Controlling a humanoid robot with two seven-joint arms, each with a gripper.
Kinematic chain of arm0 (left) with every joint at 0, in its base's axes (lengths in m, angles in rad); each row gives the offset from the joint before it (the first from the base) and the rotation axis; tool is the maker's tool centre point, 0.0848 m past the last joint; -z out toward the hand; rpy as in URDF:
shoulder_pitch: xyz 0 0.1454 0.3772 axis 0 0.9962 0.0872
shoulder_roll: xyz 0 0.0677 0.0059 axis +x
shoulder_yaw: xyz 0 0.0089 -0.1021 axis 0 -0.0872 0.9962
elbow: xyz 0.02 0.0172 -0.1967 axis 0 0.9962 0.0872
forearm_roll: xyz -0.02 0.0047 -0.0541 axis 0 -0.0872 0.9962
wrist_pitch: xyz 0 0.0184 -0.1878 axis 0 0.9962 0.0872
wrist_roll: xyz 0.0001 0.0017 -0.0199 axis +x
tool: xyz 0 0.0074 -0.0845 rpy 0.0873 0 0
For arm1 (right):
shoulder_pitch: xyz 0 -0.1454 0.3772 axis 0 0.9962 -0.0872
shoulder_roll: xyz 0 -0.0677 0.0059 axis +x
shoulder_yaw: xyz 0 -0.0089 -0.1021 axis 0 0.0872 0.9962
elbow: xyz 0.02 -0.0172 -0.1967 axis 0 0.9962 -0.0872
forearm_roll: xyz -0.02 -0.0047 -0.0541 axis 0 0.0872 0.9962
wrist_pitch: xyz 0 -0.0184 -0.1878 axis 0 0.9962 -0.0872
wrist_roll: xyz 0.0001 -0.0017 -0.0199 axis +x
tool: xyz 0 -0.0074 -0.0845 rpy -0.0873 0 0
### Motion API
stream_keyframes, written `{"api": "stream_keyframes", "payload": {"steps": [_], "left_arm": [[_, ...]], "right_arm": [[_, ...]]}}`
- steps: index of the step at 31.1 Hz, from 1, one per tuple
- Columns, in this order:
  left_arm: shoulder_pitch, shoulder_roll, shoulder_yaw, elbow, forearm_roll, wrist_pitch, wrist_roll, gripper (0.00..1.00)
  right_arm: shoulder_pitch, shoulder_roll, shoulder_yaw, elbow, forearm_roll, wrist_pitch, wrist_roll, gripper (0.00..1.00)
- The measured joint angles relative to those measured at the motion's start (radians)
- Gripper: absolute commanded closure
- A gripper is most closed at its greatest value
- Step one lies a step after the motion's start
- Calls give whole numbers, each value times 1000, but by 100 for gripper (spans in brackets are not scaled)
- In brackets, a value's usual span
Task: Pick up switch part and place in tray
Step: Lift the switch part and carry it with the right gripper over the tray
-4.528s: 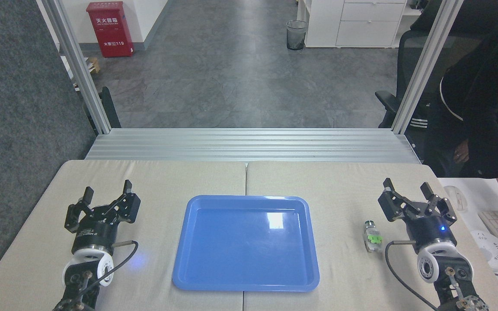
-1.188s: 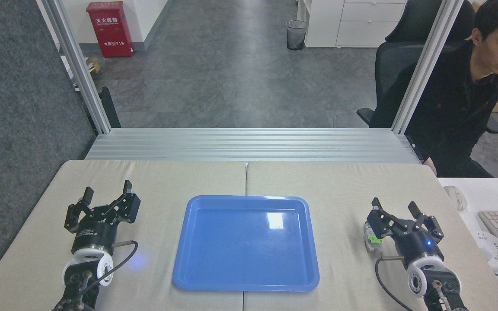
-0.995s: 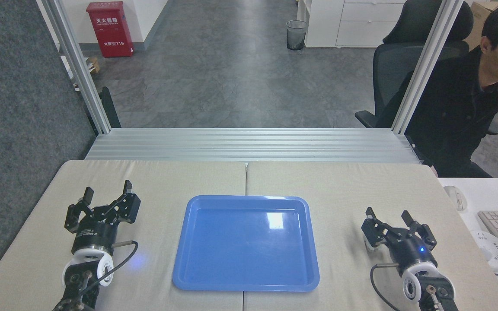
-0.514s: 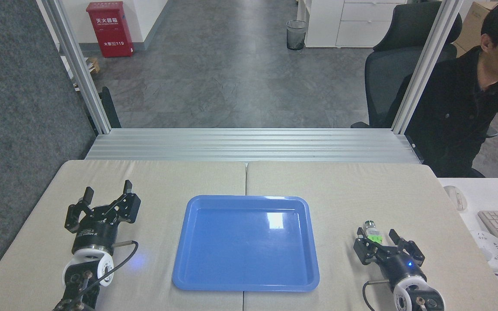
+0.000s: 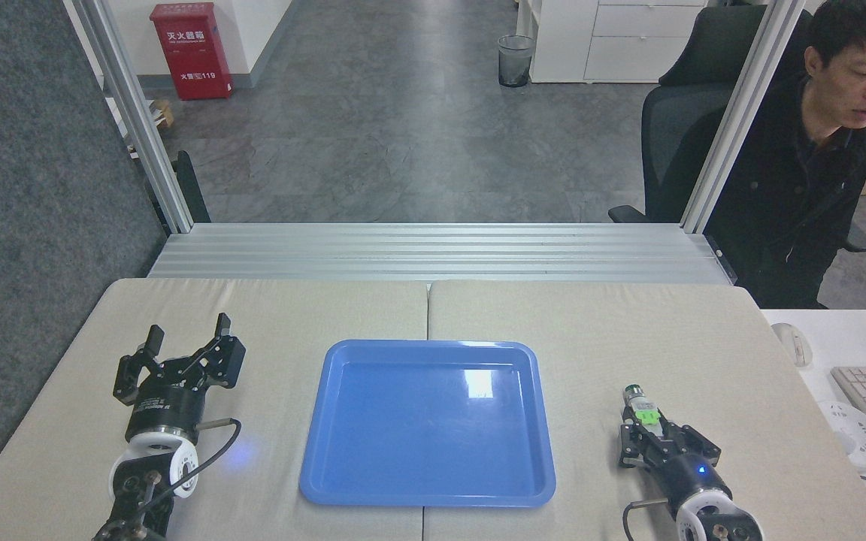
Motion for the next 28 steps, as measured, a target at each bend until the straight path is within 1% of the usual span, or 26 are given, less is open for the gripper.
{"api": "stream_keyframes", "payload": {"steps": [5, 12, 15, 20, 28], "left_arm": [[0, 0, 0, 0, 0, 0, 0, 0], [0, 0, 0, 0, -1, 0, 1, 0], [1, 0, 0, 0, -1, 0, 1, 0], [1, 0, 0, 0, -2, 1, 1, 0], [2, -1, 0, -1, -2, 4, 1, 0]], "right_arm": [[-8, 0, -3, -17, -3, 0, -4, 100], [-43, 16, -29, -84, -3, 34, -13, 100], [-54, 39, -19, -126, 4, 48, -13, 100], [-62, 83, 42, -196, 54, 119, 2, 100], [-44, 166, 164, -269, 119, 171, 94, 100]]}}
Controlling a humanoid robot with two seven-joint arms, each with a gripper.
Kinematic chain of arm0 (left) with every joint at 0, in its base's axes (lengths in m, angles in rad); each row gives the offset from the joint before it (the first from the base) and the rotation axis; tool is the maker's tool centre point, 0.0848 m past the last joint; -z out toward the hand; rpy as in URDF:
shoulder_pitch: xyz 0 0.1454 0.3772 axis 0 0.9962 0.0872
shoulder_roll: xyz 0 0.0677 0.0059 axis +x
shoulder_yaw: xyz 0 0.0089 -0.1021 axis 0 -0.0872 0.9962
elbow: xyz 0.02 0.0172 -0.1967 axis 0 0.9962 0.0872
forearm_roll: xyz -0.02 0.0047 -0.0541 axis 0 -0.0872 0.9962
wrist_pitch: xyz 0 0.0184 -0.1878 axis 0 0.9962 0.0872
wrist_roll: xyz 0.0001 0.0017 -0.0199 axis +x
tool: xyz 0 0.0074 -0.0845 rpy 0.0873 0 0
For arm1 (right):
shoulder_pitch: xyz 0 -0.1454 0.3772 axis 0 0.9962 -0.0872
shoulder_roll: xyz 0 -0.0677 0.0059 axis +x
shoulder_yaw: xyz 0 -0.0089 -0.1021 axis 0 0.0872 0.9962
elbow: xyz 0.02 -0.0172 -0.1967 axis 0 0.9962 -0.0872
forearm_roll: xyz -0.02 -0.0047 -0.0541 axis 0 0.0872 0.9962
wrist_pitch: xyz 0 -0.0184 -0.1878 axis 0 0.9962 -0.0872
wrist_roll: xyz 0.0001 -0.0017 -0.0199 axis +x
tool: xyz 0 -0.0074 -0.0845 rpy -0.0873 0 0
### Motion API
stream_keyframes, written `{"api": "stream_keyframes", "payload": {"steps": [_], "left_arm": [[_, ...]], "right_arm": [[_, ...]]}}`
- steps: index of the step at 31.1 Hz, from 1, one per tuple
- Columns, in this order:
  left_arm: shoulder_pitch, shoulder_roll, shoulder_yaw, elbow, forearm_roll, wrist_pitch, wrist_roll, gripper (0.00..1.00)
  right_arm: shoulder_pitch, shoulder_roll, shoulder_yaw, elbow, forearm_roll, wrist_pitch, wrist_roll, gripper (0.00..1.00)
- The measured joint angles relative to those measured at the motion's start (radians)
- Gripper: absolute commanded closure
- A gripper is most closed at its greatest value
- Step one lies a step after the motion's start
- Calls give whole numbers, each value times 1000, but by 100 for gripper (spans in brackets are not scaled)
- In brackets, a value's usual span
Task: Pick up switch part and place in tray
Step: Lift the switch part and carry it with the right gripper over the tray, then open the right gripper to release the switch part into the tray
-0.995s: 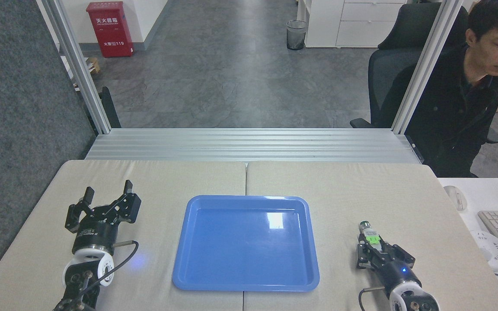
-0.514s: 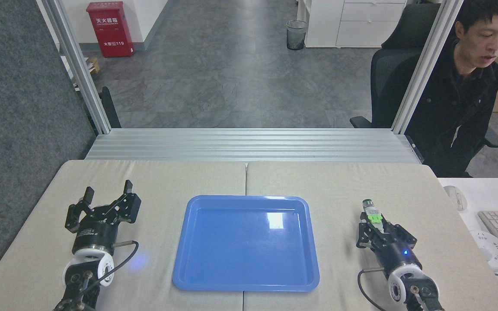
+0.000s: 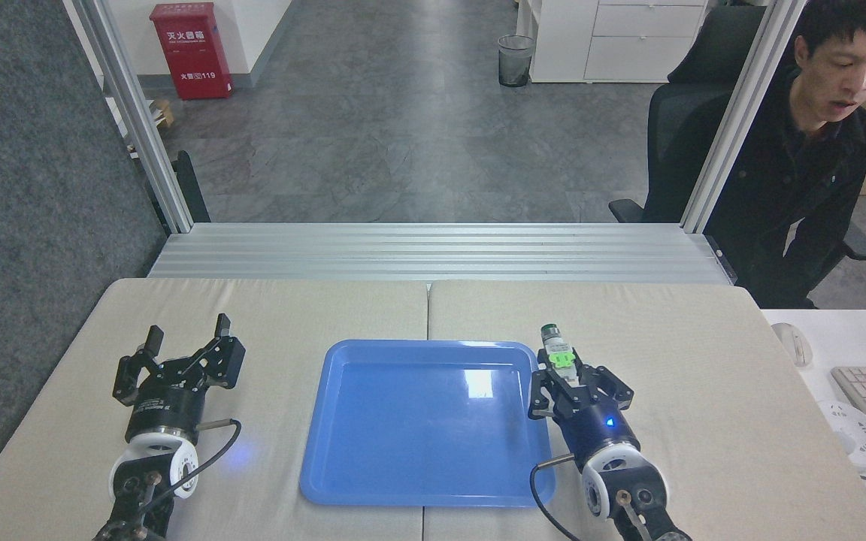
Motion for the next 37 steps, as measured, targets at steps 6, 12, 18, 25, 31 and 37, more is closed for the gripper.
{"api": "stream_keyframes", "payload": {"steps": [6, 12, 18, 25, 31, 37], "left_arm": [[0, 0, 0, 0, 0, 0, 0, 0], [0, 0, 0, -1, -1, 0, -1, 0], [0, 0, 0, 0, 0, 0, -1, 0], [0, 0, 1, 0, 1, 0, -1, 0], [-1, 0, 1, 0, 2, 0, -1, 0], [-1, 0, 1, 0, 2, 0, -1, 0]], "right_arm": [[25, 46, 81, -12, 30, 9, 46, 100], [39, 78, 138, -3, 49, 14, 116, 100], [47, 100, 173, 16, 71, 23, 151, 81], [47, 118, 183, 36, 81, 34, 160, 2], [33, 129, 161, 48, 47, 39, 101, 2], [-9, 129, 117, 52, 1, 38, -43, 2]]}}
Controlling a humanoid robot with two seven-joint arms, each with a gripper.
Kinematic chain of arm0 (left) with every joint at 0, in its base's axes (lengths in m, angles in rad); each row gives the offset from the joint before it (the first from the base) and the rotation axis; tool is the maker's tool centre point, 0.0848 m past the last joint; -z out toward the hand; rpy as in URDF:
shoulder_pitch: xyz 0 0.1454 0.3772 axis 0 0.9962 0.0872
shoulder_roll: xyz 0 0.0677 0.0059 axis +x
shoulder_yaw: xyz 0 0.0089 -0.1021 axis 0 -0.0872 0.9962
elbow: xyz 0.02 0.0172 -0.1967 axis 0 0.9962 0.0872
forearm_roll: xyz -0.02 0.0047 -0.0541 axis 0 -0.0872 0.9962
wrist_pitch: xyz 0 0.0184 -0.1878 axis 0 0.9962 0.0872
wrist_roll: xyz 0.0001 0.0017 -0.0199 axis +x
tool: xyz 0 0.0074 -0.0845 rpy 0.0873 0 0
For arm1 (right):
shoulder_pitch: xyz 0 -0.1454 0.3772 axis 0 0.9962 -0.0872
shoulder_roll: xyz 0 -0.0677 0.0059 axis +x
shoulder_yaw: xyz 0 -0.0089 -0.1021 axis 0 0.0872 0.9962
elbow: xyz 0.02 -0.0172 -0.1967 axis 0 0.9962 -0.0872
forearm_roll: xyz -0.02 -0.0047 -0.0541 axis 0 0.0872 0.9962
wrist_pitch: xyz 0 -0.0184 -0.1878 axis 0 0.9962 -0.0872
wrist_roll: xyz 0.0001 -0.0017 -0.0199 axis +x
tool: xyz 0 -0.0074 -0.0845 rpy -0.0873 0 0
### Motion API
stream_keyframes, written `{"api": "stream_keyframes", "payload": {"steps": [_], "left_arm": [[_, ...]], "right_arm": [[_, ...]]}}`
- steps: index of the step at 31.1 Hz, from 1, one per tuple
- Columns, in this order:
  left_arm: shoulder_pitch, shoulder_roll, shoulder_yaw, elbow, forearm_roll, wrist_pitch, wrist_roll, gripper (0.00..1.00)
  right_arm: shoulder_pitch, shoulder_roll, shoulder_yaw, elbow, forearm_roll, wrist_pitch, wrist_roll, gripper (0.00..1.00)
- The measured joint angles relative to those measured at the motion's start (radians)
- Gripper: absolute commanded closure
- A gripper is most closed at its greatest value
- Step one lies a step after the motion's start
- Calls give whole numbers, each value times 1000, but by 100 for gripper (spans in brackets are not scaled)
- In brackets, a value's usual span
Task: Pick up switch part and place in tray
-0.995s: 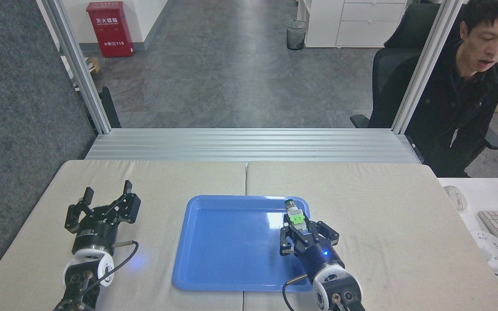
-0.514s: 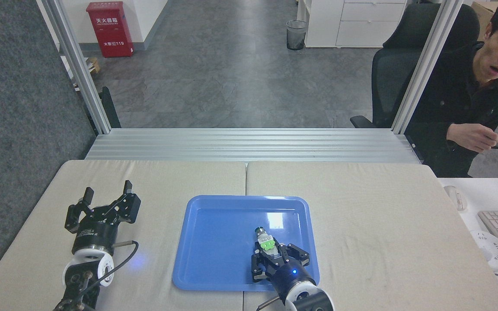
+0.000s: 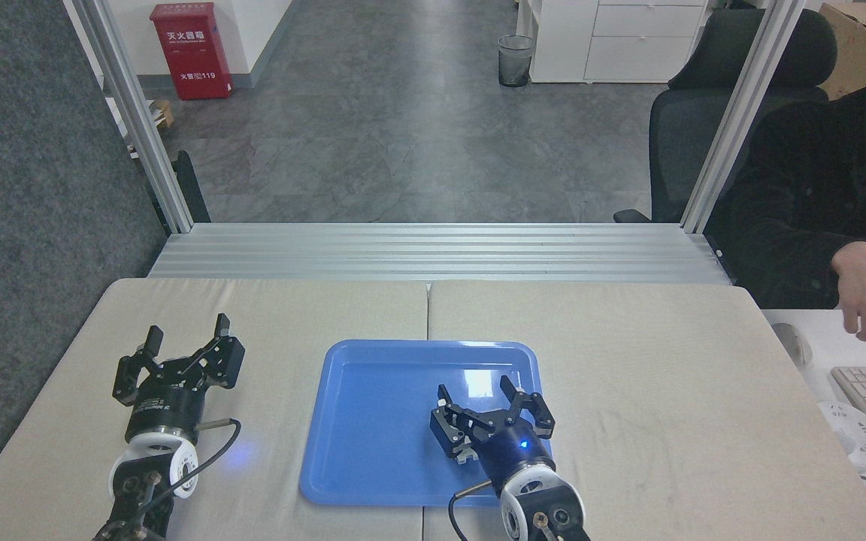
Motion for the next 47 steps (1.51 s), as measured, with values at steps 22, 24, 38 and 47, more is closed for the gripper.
{"api": "stream_keyframes", "payload": {"steps": [22, 24, 38, 47], "left_arm": [[2, 1, 1, 1, -1, 0, 4, 0], [2, 2, 1, 1, -1, 0, 4, 0], [2, 3, 1, 1, -1, 0, 4, 0], [2, 3, 1, 1, -1, 0, 4, 0]], "right_arm": [[-70, -214, -220, 43, -103, -109, -193, 2], [-69, -230, -233, 50, -106, -102, -194, 2], [-58, -307, -288, 81, -118, -90, -195, 2], [-54, -332, -306, 91, -122, -90, -195, 2]]}}
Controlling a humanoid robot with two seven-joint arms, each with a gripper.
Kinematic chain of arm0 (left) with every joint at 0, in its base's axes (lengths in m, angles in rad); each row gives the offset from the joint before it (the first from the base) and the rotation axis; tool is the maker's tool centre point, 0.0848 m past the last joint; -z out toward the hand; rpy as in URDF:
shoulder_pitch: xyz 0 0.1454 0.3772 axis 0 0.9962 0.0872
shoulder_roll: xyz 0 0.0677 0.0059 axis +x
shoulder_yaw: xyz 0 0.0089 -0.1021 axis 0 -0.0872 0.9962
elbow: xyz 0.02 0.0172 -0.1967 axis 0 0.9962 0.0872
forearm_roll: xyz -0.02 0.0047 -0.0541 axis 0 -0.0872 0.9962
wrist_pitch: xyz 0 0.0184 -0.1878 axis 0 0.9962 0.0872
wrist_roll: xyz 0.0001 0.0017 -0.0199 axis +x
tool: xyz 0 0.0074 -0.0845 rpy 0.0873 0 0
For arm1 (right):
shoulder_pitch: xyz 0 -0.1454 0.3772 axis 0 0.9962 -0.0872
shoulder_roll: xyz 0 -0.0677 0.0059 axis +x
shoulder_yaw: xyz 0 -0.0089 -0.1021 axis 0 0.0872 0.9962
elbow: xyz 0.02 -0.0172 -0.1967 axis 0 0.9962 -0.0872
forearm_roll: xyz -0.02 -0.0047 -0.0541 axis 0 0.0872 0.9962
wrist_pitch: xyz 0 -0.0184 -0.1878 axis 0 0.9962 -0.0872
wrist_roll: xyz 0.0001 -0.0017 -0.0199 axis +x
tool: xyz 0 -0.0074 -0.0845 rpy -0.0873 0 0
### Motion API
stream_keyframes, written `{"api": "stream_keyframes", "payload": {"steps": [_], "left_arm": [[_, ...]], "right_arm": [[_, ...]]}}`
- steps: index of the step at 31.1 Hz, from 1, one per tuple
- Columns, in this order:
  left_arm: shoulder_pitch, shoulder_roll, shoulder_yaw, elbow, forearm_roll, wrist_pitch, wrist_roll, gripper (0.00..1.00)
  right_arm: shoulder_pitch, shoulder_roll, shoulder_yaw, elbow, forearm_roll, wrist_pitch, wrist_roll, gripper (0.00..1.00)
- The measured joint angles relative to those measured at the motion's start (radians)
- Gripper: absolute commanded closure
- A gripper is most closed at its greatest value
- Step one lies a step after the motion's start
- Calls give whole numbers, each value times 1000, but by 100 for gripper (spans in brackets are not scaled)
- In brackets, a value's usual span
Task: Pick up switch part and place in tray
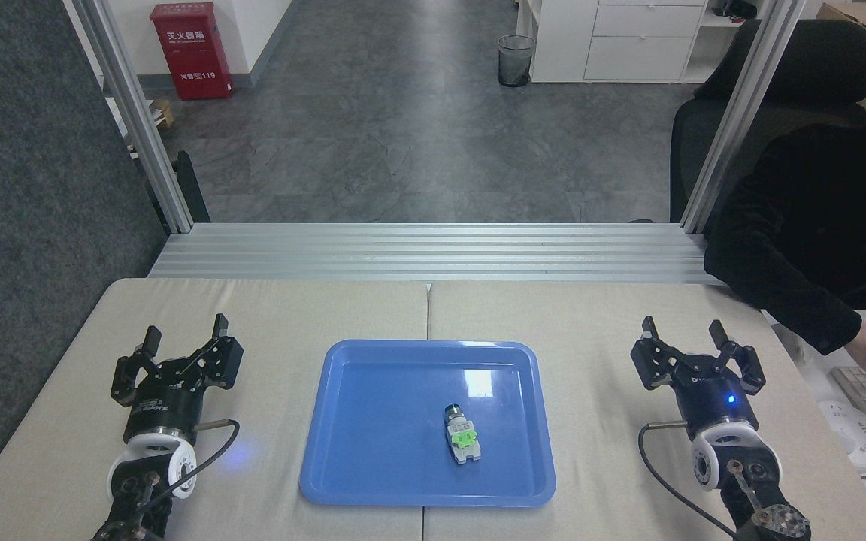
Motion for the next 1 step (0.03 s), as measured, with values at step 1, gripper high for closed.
{"api": "stream_keyframes", "payload": {"steps": [1], "left_arm": [[0, 0, 0, 0, 0, 0, 0, 0]], "right_arm": [[0, -2, -1, 0, 0, 0, 0, 2]]}}
